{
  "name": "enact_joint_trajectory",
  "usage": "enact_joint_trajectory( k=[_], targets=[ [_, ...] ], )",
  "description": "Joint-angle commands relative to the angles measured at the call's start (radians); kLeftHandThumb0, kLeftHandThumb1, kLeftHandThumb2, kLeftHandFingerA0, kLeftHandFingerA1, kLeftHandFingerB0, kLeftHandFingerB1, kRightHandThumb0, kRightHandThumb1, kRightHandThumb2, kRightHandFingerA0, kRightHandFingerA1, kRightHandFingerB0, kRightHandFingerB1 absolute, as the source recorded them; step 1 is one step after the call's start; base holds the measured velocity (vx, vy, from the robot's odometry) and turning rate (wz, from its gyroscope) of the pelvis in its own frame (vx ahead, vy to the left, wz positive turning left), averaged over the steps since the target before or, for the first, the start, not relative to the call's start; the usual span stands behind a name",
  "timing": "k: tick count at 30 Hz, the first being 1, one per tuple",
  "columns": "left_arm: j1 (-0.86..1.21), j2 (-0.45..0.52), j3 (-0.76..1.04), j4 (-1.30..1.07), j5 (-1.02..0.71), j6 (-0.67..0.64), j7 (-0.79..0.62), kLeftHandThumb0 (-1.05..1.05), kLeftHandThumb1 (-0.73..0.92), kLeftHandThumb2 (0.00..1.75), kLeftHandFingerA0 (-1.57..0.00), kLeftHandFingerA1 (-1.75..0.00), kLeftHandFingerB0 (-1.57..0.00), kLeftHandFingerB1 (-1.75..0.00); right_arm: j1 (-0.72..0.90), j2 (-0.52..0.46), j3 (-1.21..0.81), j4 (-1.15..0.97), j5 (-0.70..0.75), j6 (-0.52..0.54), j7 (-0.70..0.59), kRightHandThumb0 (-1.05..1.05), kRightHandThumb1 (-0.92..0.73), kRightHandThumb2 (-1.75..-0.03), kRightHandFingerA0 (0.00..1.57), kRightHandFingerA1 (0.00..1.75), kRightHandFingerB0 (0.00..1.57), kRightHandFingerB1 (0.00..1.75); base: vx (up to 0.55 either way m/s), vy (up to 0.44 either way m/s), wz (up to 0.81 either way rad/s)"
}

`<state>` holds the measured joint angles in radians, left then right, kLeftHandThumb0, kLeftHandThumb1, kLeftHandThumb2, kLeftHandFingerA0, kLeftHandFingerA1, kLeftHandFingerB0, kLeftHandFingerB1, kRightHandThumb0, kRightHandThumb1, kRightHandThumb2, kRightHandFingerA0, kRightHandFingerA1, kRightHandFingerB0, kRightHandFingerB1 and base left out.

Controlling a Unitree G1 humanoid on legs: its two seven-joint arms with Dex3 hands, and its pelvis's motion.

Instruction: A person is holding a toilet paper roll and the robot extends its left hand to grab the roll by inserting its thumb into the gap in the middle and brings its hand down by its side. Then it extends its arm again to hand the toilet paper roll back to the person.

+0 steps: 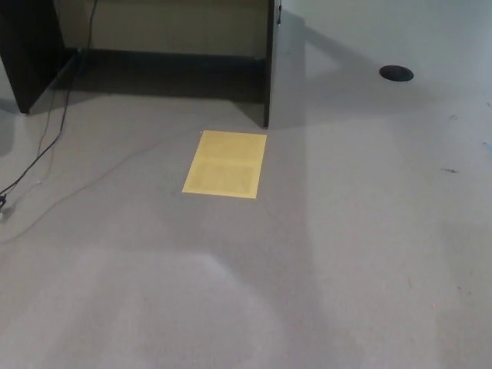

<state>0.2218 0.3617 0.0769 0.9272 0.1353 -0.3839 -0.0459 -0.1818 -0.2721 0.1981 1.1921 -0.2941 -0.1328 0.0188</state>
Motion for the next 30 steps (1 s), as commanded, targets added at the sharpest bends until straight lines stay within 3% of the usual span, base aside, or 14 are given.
enact_joint_trajectory(
  k=[1, 13, 14, 16, 18, 19, 20, 21, 22, 28, 29, 30],
  targets=[
    [0.013, 0.041, 0.034, 0.030, -0.028, -0.191, -0.001, -0.31, 0.42, 0.59, -0.34, -0.38, -0.32, -0.36, -0.017, -0.037, 0.023, 0.058, -0.037, -0.089, -0.018, -0.37, -0.65, -0.60, 0.76, 0.62, 0.59, 0.43, 0.00, 0.000, 0.00],
    [0.041, 0.018, 0.089, -0.060, -0.121, -0.258, -0.095, -0.32, 0.44, 0.58, -0.27, -0.36, -0.26, -0.33, -0.026, -0.040, 0.026, 0.085, -0.038, -0.100, -0.015, -0.39, -0.66, -0.60, 0.78, 0.60, 0.58, 0.43, 0.00, 0.000, 0.00],
    [0.046, 0.018, 0.096, -0.100, -0.136, -0.259, -0.109, -0.17, 0.31, 0.86, -0.14, -0.52, -0.12, -0.50, -0.026, -0.041, 0.024, 0.086, -0.036, -0.103, -0.013, -0.39, -0.66, -0.61, 0.75, 0.57, 0.58, 0.43, 0.00, 0.000, 0.00],
    [0.042, 0.029, 0.115, -0.231, -0.167, -0.250, -0.122, -0.18, 0.30, 0.85, -0.14, -0.52, -0.12, -0.50, -0.050, -0.037, 0.020, 0.088, -0.033, -0.108, -0.007, -0.38, -0.66, -0.60, 0.71, 0.52, 0.59, 0.44, 0.00, 0.000, 0.00],
    [0.045, 0.043, 0.134, -0.397, -0.236, -0.228, -0.181, -0.22, 0.29, 0.86, -0.13, -0.52, -0.11, -0.50, -0.071, -0.028, 0.015, 0.086, -0.026, -0.092, 0.001, -0.38, -0.66, -0.60, 0.72, 0.55, 0.58, 0.43, 0.00, 0.000, 0.00],
    [0.059, 0.052, 0.139, -0.477, -0.232, -0.202, -0.173, -0.52, 0.40, 0.66, -0.27, -0.42, -0.20, -0.36, -0.067, -0.028, 0.017, 0.086, -0.027, -0.093, 0.000, -0.38, -0.66, -0.60, 0.74, 0.58, 0.58, 0.43, 0.00, 0.000, 0.00],
    [0.070, 0.063, 0.145, -0.567, -0.243, -0.193, -0.173, -0.22, 0.30, 0.86, -0.14, -0.52, -0.11, -0.50, -0.056, -0.027, 0.019, 0.087, -0.030, -0.099, -0.005, -0.38, -0.65, -0.60, 0.73, 0.56, 0.58, 0.44, 0.00, 0.000, 0.00],
    [0.077, 0.074, 0.154, -0.658, -0.264, -0.195, -0.182, -0.22, 0.30, 0.86, -0.14, -0.52, -0.11, -0.50, -0.042, -0.026, 0.022, 0.088, -0.032, -0.107, -0.011, -0.38, -0.65, -0.60, 0.73, 0.56, 0.58, 0.44, 0.00, 0.000, 0.00],
    [0.091, 0.076, 0.163, -0.724, -0.276, -0.181, -0.180, -0.39, 0.46, 0.54, -0.32, -0.36, -0.27, -0.30, -0.027, -0.024, 0.024, 0.089, -0.034, -0.118, -0.017, -0.38, -0.65, -0.60, 0.74, 0.57, 0.59, 0.44, 0.00, 0.000, 0.00],
    [0.032, 0.122, 0.197, -1.044, -0.327, -0.048, -0.177, -0.37, 0.45, 0.54, -0.33, -0.35, -0.29, -0.31, -0.029, -0.018, 0.032, 0.087, -0.040, -0.104, -0.009, -0.39, -0.66, -0.60, 0.76, 0.59, 0.60, 0.43, 0.00, 0.000, 0.00],
    [-0.006, 0.134, 0.195, -1.078, -0.334, -0.022, -0.180, -0.44, 0.40, 0.62, -0.30, -0.40, -0.27, -0.36, -0.041, -0.015, 0.033, 0.089, -0.041, -0.102, -0.012, -0.39, -0.65, -0.60, 0.77, 0.60, 0.60, 0.43, 0.00, 0.000, 0.00],
    [-0.046, 0.143, 0.185, -1.135, -0.320, -0.003, -0.177, -0.36, 0.44, 0.54, -0.33, -0.37, -0.27, -0.30, -0.042, -0.014, 0.033, 0.092, -0.041, -0.105, -0.012, -0.40, -0.65, -0.60, 0.76, 0.59, 0.60, 0.43, 0.00, 0.000, 0.00]
  ],
)
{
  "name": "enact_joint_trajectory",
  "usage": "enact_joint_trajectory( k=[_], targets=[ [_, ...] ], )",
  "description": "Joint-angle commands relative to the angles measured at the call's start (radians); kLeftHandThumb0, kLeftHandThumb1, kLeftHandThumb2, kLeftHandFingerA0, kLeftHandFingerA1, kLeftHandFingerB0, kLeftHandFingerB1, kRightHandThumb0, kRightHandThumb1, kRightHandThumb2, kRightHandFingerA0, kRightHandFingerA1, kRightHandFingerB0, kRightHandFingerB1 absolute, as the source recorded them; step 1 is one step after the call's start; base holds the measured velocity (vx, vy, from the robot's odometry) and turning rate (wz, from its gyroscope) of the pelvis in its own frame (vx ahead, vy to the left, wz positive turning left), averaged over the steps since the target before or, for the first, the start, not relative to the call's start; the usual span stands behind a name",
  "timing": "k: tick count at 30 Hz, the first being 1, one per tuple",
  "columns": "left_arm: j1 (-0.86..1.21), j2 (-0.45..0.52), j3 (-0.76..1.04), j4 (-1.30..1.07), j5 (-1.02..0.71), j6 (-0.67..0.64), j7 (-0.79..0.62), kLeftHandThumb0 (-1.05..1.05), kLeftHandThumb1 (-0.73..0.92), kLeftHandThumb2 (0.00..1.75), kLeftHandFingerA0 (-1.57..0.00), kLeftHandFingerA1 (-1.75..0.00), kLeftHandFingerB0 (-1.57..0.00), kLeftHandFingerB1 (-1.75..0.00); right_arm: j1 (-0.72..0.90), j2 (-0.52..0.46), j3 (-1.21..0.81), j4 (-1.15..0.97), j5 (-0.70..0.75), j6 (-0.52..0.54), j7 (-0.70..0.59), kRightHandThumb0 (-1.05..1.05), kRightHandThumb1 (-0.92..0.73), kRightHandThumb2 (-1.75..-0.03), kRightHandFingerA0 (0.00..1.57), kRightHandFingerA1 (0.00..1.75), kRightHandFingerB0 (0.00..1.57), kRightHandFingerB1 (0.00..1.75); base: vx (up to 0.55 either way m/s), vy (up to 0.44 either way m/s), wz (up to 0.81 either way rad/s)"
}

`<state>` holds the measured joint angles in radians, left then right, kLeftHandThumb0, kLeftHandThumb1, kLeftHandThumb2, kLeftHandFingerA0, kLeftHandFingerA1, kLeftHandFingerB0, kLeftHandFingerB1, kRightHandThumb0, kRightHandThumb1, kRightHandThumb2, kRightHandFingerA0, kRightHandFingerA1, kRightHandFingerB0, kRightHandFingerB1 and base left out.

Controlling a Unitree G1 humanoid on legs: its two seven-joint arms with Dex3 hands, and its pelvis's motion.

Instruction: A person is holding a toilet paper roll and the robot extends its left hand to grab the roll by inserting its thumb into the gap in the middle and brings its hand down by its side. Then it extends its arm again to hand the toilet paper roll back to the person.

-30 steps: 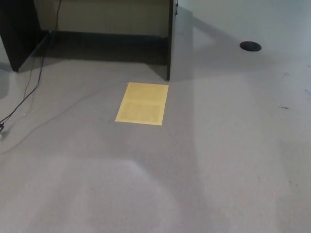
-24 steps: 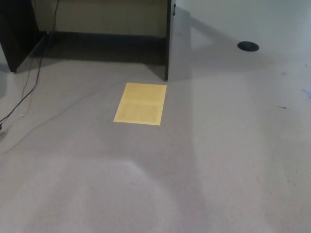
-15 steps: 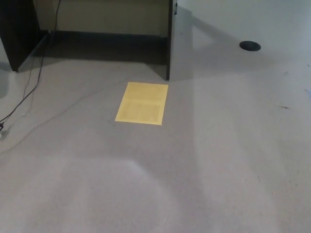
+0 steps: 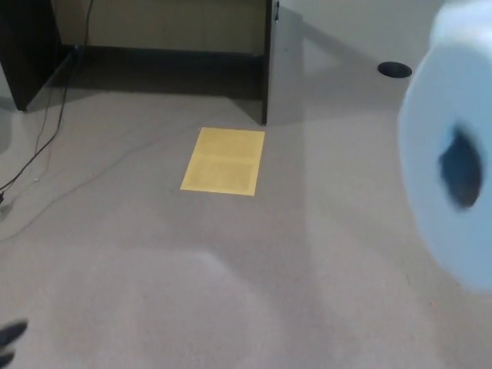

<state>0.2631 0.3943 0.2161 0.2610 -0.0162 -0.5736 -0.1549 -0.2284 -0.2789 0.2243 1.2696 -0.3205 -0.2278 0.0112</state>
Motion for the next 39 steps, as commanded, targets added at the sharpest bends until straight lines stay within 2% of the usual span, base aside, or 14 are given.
enact_joint_trajectory(
  k=[1, 3, 5, 7, 12, 13, 17, 18, 33, 34, 36, 37, 38, 39],
  targets=[
    [-0.102, 0.113, 0.042, -0.495, -0.162, 0.196, -0.067, -0.36, 0.44, 0.54, -0.33, -0.37, -0.27, -0.30, 0.004, -0.007, 0.007, 0.015, -0.014, -0.011, -0.003, -0.40, -0.65, -0.60, 0.76, 0.59, 0.60, 0.43, 0.00, 0.000, 0.00],
    [-0.114, 0.097, 0.015, -0.560, -0.155, 0.223, -0.064, -0.41, 0.39, 0.62, -0.31, -0.40, -0.26, -0.36, 0.021, -0.004, 0.006, 0.017, -0.011, -0.011, -0.001, -0.39, -0.65, -0.60, 0.72, 0.54, 0.58, 0.43, 0.00, 0.000, 0.00],
    [-0.133, 0.081, -0.007, -0.590, -0.142, 0.234, -0.066, -0.34, 0.44, 0.53, -0.40, -0.37, -0.28, -0.31, 0.024, -0.005, 0.013, 0.017, -0.019, -0.015, -0.007, -0.39, -0.65, -0.60, 0.72, 0.54, 0.59, 0.43, 0.00, 0.000, 0.00],
    [-0.174, 0.068, -0.034, -0.622, -0.101, 0.249, -0.064, -0.41, 0.41, 0.61, -0.29, -0.39, -0.26, -0.35, 0.015, -0.003, 0.025, 0.019, -0.031, -0.016, -0.019, -0.38, -0.66, -0.60, 0.75, 0.60, 0.57, 0.43, 0.00, 0.000, 0.00],
    [-0.165, 0.014, -0.143, -0.823, -0.085, 0.352, -0.060, -0.33, 0.42, 0.53, -0.32, -0.37, -0.28, -0.31, 0.046, 0.003, 0.014, 0.018, -0.012, -0.015, 0.003, -0.37, -0.65, -0.60, 0.69, 0.52, 0.57, 0.42, 0.00, 0.000, 0.00],
    [-0.188, 0.014, -0.158, -0.836, -0.089, 0.372, -0.063, -0.43, 0.37, 0.62, -0.32, -0.42, -0.23, -0.36, 0.033, 0.004, 0.014, 0.018, -0.013, -0.007, 0.007, -0.37, -0.66, -0.60, 0.71, 0.53, 0.57, 0.43, 0.00, 0.000, 0.00],
    [-0.256, -0.002, -0.220, -0.903, -0.069, 0.447, -0.064, -0.44, 0.38, 0.61, -0.26, -0.40, -0.22, -0.35, 0.020, 0.010, 0.021, 0.014, -0.019, 0.002, 0.012, -0.39, -0.66, -0.60, 0.72, 0.51, 0.54, 0.41, 0.00, 0.000, 0.00],
    [-0.332, -0.017, -0.264, -0.912, -0.043, 0.460, -0.072, -0.22, 0.28, 0.84, -0.09, -0.51, -0.08, -0.50, 0.003, 0.012, 0.027, 0.017, -0.028, 0.010, -0.001, -0.38, -0.66, -0.60, 0.74, 0.54, 0.56, 0.42, 0.00, 0.000, 0.00],
    [-0.728, -0.142, -0.448, -0.960, 0.108, 0.698, -0.055, -0.22, 0.22, 0.80, -0.09, -0.52, -0.07, -0.49, -0.029, 0.033, 0.027, 0.011, -0.018, 0.016, 0.003, -0.37, -0.66, -0.60, 0.76, 0.60, 0.57, 0.42, 0.00, 0.000, 0.00],
    [-0.743, -0.148, -0.454, -0.956, 0.127, 0.706, -0.052, -0.40, 0.41, 0.52, -0.21, -0.36, -0.18, -0.27, -0.028, 0.033, 0.029, 0.011, -0.020, 0.014, 0.002, -0.38, -0.66, -0.60, 0.75, 0.57, 0.58, 0.42, 0.00, 0.000, 0.00],
    [-0.743, -0.154, -0.461, -0.961, 0.147, 0.718, -0.049, -0.41, 0.41, 0.52, -0.18, -0.36, -0.17, -0.27, -0.023, 0.040, 0.032, 0.014, -0.025, 0.010, -0.003, -0.38, -0.66, -0.60, 0.74, 0.57, 0.57, 0.42, 0.00, 0.000, 0.00],
    [-0.760, -0.173, -0.474, -0.942, 0.165, 0.714, -0.037, -0.47, 0.32, 0.60, -0.08, -0.40, -0.09, -0.28, -0.021, 0.041, 0.029, 0.013, -0.022, 0.004, -0.002, -0.37, -0.66, -0.60, 0.72, 0.56, 0.58, 0.43, 0.00, 0.000, 0.00],
    [-0.766, -0.177, -0.483, -0.941, 0.194, 0.720, -0.033, -0.47, 0.33, 0.64, -0.06, -0.37, -0.09, -0.21, -0.023, 0.040, 0.028, 0.015, -0.022, 0.005, 0.000, -0.37, -0.65, -0.60, 0.73, 0.58, 0.58, 0.43, 0.00, 0.000, 0.00],
    [-0.781, -0.179, -0.488, -0.936, 0.218, 0.730, -0.034, -0.42, 0.42, 0.54, -0.05, -0.29, -0.05, -0.23, -0.032, 0.041, 0.027, 0.016, -0.022, 0.008, 0.002, -0.38, -0.65, -0.60, 0.74, 0.59, 0.57, 0.43, 0.00, 0.000, 0.00]
  ],
)
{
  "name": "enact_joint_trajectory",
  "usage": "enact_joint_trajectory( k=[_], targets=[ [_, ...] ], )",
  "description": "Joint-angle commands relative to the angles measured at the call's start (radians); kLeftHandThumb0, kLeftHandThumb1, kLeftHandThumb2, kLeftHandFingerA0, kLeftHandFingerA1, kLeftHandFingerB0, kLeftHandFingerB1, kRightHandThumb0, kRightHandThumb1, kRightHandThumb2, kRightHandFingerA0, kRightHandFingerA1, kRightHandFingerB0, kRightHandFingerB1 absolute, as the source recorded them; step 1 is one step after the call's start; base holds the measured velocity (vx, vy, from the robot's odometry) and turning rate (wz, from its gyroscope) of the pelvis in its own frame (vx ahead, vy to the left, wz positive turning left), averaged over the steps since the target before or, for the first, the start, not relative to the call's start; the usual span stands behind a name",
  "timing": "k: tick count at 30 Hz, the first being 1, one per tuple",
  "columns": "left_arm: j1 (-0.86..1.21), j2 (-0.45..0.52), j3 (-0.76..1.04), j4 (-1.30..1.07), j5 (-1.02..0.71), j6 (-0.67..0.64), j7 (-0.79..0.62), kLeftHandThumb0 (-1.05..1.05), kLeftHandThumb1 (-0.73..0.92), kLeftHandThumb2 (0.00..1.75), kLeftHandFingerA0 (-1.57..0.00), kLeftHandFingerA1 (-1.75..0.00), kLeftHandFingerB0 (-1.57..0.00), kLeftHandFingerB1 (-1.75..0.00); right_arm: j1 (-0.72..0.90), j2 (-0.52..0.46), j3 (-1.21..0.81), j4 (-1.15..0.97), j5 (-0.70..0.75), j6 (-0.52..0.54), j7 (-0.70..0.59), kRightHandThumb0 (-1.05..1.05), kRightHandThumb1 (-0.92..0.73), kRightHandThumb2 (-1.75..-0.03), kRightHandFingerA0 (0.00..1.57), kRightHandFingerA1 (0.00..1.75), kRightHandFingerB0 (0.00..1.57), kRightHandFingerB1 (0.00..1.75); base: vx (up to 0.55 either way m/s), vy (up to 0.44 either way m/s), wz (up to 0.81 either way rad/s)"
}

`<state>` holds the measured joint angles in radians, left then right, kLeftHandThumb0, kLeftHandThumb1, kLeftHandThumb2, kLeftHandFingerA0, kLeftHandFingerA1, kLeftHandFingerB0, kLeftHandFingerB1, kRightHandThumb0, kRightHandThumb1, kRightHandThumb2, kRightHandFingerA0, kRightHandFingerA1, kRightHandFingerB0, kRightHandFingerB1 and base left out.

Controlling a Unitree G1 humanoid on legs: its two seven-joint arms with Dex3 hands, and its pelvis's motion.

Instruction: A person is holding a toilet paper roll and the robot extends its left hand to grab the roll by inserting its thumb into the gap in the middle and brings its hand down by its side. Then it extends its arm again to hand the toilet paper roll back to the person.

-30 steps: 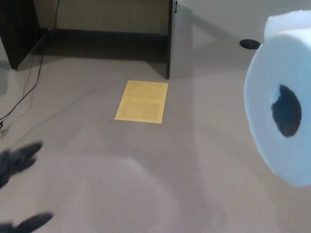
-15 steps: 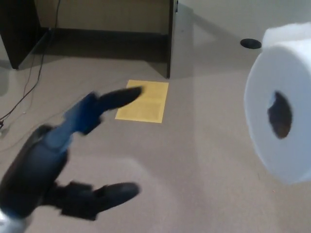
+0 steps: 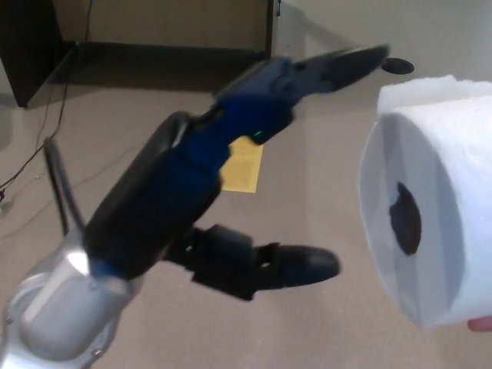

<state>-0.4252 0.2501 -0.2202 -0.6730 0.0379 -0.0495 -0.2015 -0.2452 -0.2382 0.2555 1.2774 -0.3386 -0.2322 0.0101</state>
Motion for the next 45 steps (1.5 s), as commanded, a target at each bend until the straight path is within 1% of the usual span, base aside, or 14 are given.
enact_joint_trajectory(
  k=[1, 10, 11, 13, 15, 21, 22, 24, 28, 35, 36, 38, 39, 45],
  targets=[
    [-0.121, -0.037, -0.052, 0.012, 0.186, 0.213, 0.011, -0.44, 0.31, 0.69, 0.00, -0.28, -0.03, -0.22, -0.032, 0.004, -0.003, 0.009, -0.005, 0.017, 0.005, -0.38, -0.66, -0.60, 0.74, 0.60, 0.57, 0.43, 0.00, 0.000, 0.00],
    [-0.164, -0.079, -0.150, 0.021, 0.373, 0.256, 0.021, -0.50, 0.34, 0.72, -0.01, -0.23, -0.01, -0.21, 0.004, 0.006, -0.004, 0.011, -0.006, 0.002, 0.006, -0.37, -0.66, -0.60, 0.73, 0.57, 0.56, 0.43, 0.00, 0.000, 0.00],
    [-0.174, -0.096, -0.177, 0.016, 0.401, 0.281, 0.017, -0.47, 0.44, 0.53, -0.03, -0.26, -0.01, -0.24, 0.020, 0.007, 0.001, 0.011, -0.010, -0.003, 0.004, -0.38, -0.66, -0.60, 0.74, 0.60, 0.55, 0.42, 0.00, 0.000, 0.00],
    [-0.178, -0.103, -0.187, 0.017, 0.420, 0.288, 0.015, -0.48, 0.43, 0.53, -0.04, -0.27, -0.02, -0.24, 0.025, 0.009, 0.003, 0.010, -0.012, -0.005, 0.004, -0.38, -0.66, -0.60, 0.73, 0.59, 0.55, 0.42, 0.00, 0.000, 0.00],
    [-0.212, -0.098, -0.194, 0.034, 0.456, 0.300, -0.001, -0.53, 0.35, 0.72, -0.04, -0.29, -0.03, -0.21, 0.007, 0.012, 0.000, 0.008, -0.009, 0.005, 0.006, -0.38, -0.66, -0.60, 0.75, 0.61, 0.56, 0.42, 0.00, 0.000, 0.00],
    [-0.197, -0.101, -0.216, 0.044, 0.494, 0.301, -0.003, -0.52, 0.35, 0.70, -0.05, -0.27, -0.05, -0.20, 0.021, 0.002, -0.011, 0.015, 0.000, 0.006, 0.016, -0.37, -0.65, -0.60, 0.75, 0.52, 0.57, 0.42, 0.00, 0.000, 0.00],
    [-0.174, -0.105, -0.222, 0.037, 0.498, 0.301, 0.000, -0.50, 0.42, 0.54, -0.06, -0.28, -0.05, -0.24, 0.037, -0.001, -0.010, 0.016, -0.002, 0.001, 0.015, -0.36, -0.65, -0.60, 0.73, 0.51, 0.58, 0.42, 0.00, 0.000, 0.00],
    [-0.134, -0.106, -0.227, 0.013, 0.498, 0.311, -0.009, -0.53, 0.36, 0.68, -0.07, -0.22, -0.08, -0.20, 0.059, 0.001, -0.002, 0.013, -0.011, -0.008, 0.008, -0.36, -0.65, -0.60, 0.75, 0.61, 0.58, 0.43, 0.00, 0.000, 0.00],
    [-0.133, -0.119, -0.213, 0.025, 0.489, 0.302, -0.016, -0.46, 0.42, 0.54, -0.07, -0.28, -0.06, -0.24, 0.045, 0.008, 0.005, 0.009, -0.017, -0.004, 0.005, -0.37, -0.66, -0.60, 0.75, 0.62, 0.57, 0.43, 0.00, 0.000, 0.00],
    [-0.180, -0.167, -0.236, 0.064, 0.524, 0.280, -0.005, -0.55, 0.38, 0.68, -0.07, -0.35, -0.07, -0.21, 0.030, -0.001, -0.002, 0.006, -0.011, 0.002, 0.017, -0.37, -0.66, -0.60, 0.72, 0.54, 0.56, 0.42, 0.00, 0.000, 0.00],
    [-0.191, -0.182, -0.247, 0.073, 0.531, 0.281, -0.002, -0.50, 0.45, 0.55, -0.09, -0.30, -0.06, -0.23, 0.029, -0.004, -0.002, 0.005, -0.012, 0.003, 0.017, -0.37, -0.66, -0.60, 0.73, 0.57, 0.56, 0.42, 0.00, 0.000, 0.00],
    [-0.216, -0.206, -0.264, 0.096, 0.538, 0.277, -0.002, -0.50, 0.34, 0.69, -0.06, -0.41, 0.00, -0.29, 0.022, -0.006, 0.000, 0.004, -0.014, 0.009, 0.017, -0.37, -0.66, -0.60, 0.74, 0.58, 0.56, 0.42, 0.00, 0.000, 0.00],
    [-0.229, -0.232, -0.281, 0.110, 0.545, 0.274, 0.006, -0.28, 0.25, 0.82, 0.00, -0.48, 0.00, -0.49, 0.027, -0.007, -0.004, 0.005, -0.010, 0.010, 0.021, -0.37, -0.66, -0.60, 0.74, 0.60, 0.56, 0.42, 0.00, 0.000, 0.00],
    [-0.289, -0.332, -0.375, 0.162, 0.629, 0.267, 0.029, -0.26, 0.25, 0.83, -0.08, -0.50, -0.07, -0.51, 0.060, 0.003, -0.021, 0.006, 0.005, -0.002, 0.027, -0.35, -0.65, -0.60, 0.73, 0.56, 0.58, 0.42, 0.00, 0.000, 0.00]
  ],
)
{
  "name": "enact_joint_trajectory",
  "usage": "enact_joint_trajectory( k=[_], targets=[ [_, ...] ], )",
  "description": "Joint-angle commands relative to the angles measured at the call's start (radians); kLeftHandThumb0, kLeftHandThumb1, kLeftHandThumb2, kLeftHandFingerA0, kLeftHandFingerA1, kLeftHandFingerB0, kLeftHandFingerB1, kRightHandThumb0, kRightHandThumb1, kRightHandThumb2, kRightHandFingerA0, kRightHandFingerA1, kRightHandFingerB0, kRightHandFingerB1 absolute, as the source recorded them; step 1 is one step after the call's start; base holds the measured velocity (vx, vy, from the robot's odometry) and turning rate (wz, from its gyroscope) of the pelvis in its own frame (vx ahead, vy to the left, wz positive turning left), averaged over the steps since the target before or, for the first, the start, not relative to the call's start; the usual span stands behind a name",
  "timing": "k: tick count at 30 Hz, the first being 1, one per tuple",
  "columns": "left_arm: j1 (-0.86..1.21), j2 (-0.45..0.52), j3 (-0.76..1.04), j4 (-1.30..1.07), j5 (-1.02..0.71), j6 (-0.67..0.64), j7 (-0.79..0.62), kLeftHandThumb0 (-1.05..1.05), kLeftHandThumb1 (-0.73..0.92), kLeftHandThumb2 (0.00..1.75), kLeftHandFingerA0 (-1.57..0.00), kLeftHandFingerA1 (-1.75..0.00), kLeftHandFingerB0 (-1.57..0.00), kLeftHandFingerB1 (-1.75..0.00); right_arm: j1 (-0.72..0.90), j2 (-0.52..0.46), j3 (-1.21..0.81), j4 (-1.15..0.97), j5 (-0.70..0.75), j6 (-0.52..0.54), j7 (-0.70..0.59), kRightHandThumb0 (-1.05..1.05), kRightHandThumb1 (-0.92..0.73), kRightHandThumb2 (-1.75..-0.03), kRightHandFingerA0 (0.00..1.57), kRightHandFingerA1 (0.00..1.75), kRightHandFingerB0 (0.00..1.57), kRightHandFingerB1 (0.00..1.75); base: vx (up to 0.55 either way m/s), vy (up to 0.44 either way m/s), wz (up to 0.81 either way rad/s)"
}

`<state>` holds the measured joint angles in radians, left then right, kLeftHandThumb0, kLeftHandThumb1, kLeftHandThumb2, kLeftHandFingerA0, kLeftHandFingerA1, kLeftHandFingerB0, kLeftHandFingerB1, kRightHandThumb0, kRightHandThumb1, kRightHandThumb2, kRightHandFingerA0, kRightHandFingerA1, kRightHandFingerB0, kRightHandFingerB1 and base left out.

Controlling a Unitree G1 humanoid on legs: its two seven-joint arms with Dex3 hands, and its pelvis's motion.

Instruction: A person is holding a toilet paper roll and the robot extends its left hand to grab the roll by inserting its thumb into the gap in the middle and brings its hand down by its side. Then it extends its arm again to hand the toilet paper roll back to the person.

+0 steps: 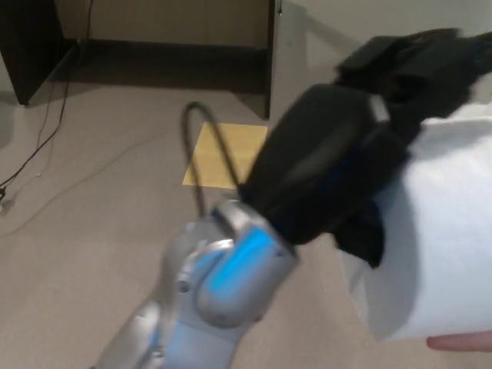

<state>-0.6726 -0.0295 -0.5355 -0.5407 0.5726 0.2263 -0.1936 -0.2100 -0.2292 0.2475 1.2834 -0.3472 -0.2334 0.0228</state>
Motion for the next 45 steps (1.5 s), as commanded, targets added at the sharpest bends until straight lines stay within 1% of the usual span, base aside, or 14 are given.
enact_joint_trajectory(
  k=[1, 2, 4, 5, 7, 10, 12, 14, 18, 25, 32, 33, 38, 45],
  targets=[
    [-0.029, -0.058, -0.068, 0.022, 0.103, -0.004, 0.022, -0.26, 0.25, 0.83, -0.08, -0.50, -0.07, -0.51, 0.038, -0.010, -0.012, -0.001, 0.011, -0.005, 0.013, -0.35, -0.65, -0.60, 0.73, 0.56, 0.58, 0.42, 0.00, 0.000, 0.00],
    [-0.017, -0.067, -0.089, 0.024, 0.108, -0.010, 0.024, -0.41, 0.45, 0.54, -0.39, -0.36, -0.26, -0.33, 0.042, -0.005, -0.014, 0.000, 0.011, -0.006, 0.010, -0.36, -0.65, -0.60, 0.74, 0.61, 0.59, 0.43, 0.00, 0.000, 0.00],
    [-0.011, -0.073, -0.095, 0.030, 0.101, -0.019, 0.017, -0.39, 0.48, 0.55, -0.47, -0.38, -0.29, -0.33, 0.034, -0.006, -0.014, 0.000, 0.007, -0.002, 0.009, -0.37, -0.65, -0.60, 0.75, 0.61, 0.58, 0.42, 0.00, 0.000, 0.00],
    [0.006, -0.082, -0.086, 0.028, 0.013, -0.017, -0.023, -0.31, 0.65, 0.61, -0.79, -1.37, -0.49, -0.36, 0.037, -0.004, -0.008, 0.000, 0.000, -0.001, 0.005, -0.38, -0.66, -0.60, 0.75, 0.58, 0.56, 0.42, 0.00, 0.000, 0.00],
    [0.002, -0.084, -0.074, 0.032, -0.002, -0.004, -0.043, -0.23, 0.76, 0.64, -0.97, -1.40, -0.68, -0.41, 0.029, -0.005, -0.012, -0.002, 0.003, 0.005, 0.008, -0.38, -0.66, -0.60, 0.76, 0.61, 0.57, 0.42, 0.00, 0.000, 0.00],
    [0.051, -0.091, -0.088, 0.006, -0.018, 0.031, -0.068, -0.19, 0.75, 0.64, -0.87, -1.58, -0.86, -0.49, 0.062, -0.018, -0.009, -0.002, -0.002, 0.000, 0.005, -0.39, -0.66, -0.60, 0.78, 0.63, 0.58, 0.42, 0.00, 0.000, 0.00],
    [0.056, -0.082, -0.047, 0.017, -0.039, -0.005, -0.055, -0.03, 0.64, 0.72, -0.98, -1.55, -0.89, -1.17, 0.027, -0.021, -0.010, -0.007, -0.003, -0.008, 0.004, -0.38, -0.66, -0.60, 0.75, 0.59, 0.56, 0.42, 0.00, 0.000, 0.00],
    [0.050, -0.073, -0.023, 0.030, -0.045, -0.046, -0.042, -0.04, 0.71, 0.70, -0.83, -1.60, -0.79, -1.30, 0.008, -0.032, -0.009, -0.011, -0.005, -0.006, 0.015, -0.39, -0.67, -0.60, 0.73, 0.56, 0.55, 0.42, 0.00, 0.000, 0.00],
    [0.080, -0.073, -0.015, -0.011, -0.041, -0.011, -0.058, -0.07, 0.73, 0.69, -0.88, -1.56, -0.86, -1.15, 0.013, -0.027, -0.009, -0.019, -0.001, -0.012, 0.016, -0.38, -0.67, -0.61, 0.70, 0.53, 0.53, 0.41, 0.00, 0.000, 0.00],
    [0.147, -0.041, 0.032, -0.095, -0.059, -0.017, -0.077, -0.26, 0.68, 0.63, -0.85, -1.62, -0.74, -1.32, 0.026, -0.045, -0.017, -0.028, 0.001, -0.021, 0.022, -0.37, -0.66, -0.60, 0.71, 0.56, 0.56, 0.42, 0.00, 0.000, 0.00],
    [0.145, 0.006, 0.134, -0.119, -0.089, -0.039, -0.073, -0.09, 0.75, 0.72, -0.82, -1.60, -0.77, -1.26, 0.007, -0.056, -0.040, -0.036, 0.018, -0.011, 0.043, -0.36, -0.65, -0.60, 0.74, 0.58, 0.57, 0.43, 0.00, 0.000, 0.00],
    [0.143, 0.039, 0.194, -0.130, -0.109, -0.054, -0.076, -0.06, 0.72, 0.84, -0.79, -1.68, -0.69, -1.42, -0.002, -0.064, -0.033, -0.030, 0.007, -0.011, 0.043, -0.37, -0.66, -0.60, 0.76, 0.61, 0.57, 0.43, 0.00, 0.000, 0.00],
    [0.096, 0.099, 0.358, -0.063, -0.213, -0.110, -0.072, 0.01, 0.63, 0.93, -0.99, -1.50, -0.84, -1.17, -0.041, -0.077, -0.036, -0.017, 0.005, -0.003, 0.040, -0.37, -0.66, -0.60, 0.76, 0.61, 0.59, 0.44, 0.00, 0.000, 0.00],
    [0.206, 0.201, 0.551, -0.153, -0.326, -0.131, -0.107, 0.01, 0.62, 0.89, -1.04, -1.45, -0.87, -1.16, 0.011, -0.067, -0.032, -0.001, 0.001, -0.018, 0.021, -0.37, -0.65, -0.60, 0.72, 0.53, 0.60, 0.44, 0.00, 0.000, 0.00]
  ],
)
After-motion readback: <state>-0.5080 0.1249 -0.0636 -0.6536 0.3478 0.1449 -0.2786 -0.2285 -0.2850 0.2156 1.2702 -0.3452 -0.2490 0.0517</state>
